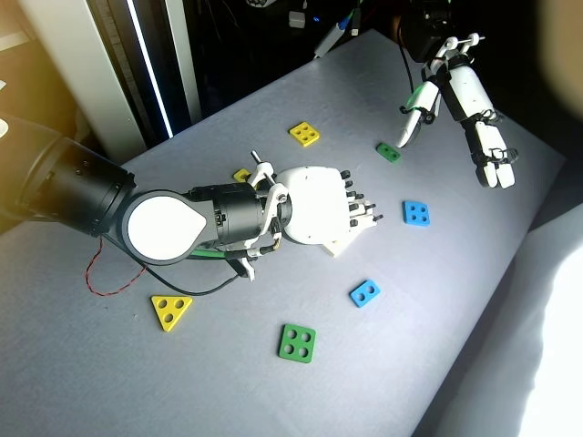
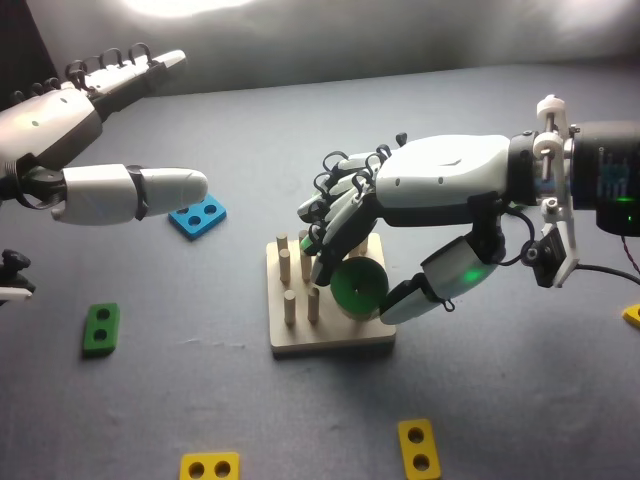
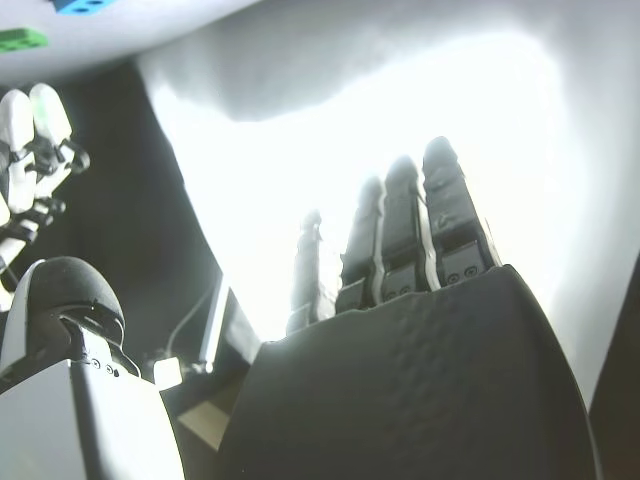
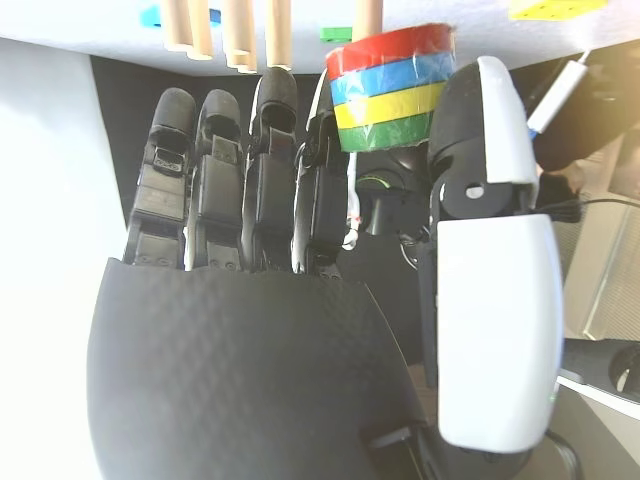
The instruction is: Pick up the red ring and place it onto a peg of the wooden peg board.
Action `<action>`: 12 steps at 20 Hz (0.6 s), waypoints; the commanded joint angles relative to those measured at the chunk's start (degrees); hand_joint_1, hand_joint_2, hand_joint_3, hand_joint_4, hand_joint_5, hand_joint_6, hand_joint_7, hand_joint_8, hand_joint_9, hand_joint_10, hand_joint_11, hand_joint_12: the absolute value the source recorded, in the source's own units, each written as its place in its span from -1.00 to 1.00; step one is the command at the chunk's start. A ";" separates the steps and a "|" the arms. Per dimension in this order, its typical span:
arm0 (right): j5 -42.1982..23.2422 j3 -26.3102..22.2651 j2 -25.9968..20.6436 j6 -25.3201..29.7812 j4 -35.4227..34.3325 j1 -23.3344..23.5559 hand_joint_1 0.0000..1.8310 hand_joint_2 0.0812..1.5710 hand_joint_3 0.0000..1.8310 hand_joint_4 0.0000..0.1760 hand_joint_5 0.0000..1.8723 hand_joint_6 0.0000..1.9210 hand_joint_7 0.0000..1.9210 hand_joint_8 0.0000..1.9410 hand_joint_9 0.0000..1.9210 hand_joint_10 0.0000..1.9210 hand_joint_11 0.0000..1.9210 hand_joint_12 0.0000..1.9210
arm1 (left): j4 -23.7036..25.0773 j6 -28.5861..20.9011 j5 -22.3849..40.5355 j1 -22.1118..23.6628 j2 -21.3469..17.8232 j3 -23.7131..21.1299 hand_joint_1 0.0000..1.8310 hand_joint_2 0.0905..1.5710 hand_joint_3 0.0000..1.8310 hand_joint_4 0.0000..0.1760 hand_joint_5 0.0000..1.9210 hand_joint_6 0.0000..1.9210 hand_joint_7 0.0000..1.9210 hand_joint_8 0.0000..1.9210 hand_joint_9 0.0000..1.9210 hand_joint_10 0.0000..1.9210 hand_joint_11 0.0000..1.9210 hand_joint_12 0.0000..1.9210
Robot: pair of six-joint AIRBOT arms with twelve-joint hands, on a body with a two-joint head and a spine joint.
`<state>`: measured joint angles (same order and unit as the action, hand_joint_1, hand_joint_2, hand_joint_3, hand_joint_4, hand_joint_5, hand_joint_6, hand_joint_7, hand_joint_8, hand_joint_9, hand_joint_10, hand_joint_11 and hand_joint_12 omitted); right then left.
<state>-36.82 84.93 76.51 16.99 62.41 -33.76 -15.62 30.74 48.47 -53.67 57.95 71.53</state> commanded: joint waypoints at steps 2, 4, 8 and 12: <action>-2.25 0.31 0.26 0.19 -1.97 0.19 0.17 0.43 -1.00 -1.00 -0.03 0.16 -0.42 -1.00 -0.70 -0.99 -1.00 -0.37 | -0.18 -0.36 7.02 1.02 0.04 0.23 -0.58 0.20 -1.00 1.00 -0.91 -1.00 -0.97 -1.00 -1.00 -1.00 -1.00 -1.00; -2.13 0.38 0.32 0.19 -1.93 0.13 0.18 0.43 -1.00 -1.00 -0.02 0.14 -0.41 -1.00 -0.71 -1.00 -1.00 -0.38 | -0.16 -0.36 7.02 1.04 0.04 0.22 -0.57 0.21 -0.99 1.00 -0.91 -1.00 -0.97 -1.00 -1.00 -1.00 -1.00 -1.00; -1.92 0.42 0.36 0.34 -1.64 -0.12 0.17 0.44 -1.00 -1.00 -0.03 0.16 -0.42 -1.00 -0.70 -1.00 -1.00 -0.37 | -0.16 -0.36 7.02 1.06 0.04 0.20 -0.57 0.20 -1.00 1.00 -0.91 -1.00 -0.98 -1.00 -1.00 -1.00 -1.00 -1.00; -1.93 0.46 0.36 0.60 -1.63 -0.24 0.17 0.44 -1.00 -1.00 -0.04 0.18 -0.43 -1.00 -0.71 -0.99 -1.00 -0.35 | -0.16 -0.36 7.02 1.06 0.00 0.17 -0.56 0.22 -0.99 1.00 -0.91 -1.00 -0.97 -1.00 -1.00 -1.00 -1.00 -1.00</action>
<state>-36.36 85.17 76.58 17.19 62.59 -34.09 -15.53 30.74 48.47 -53.67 57.95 71.53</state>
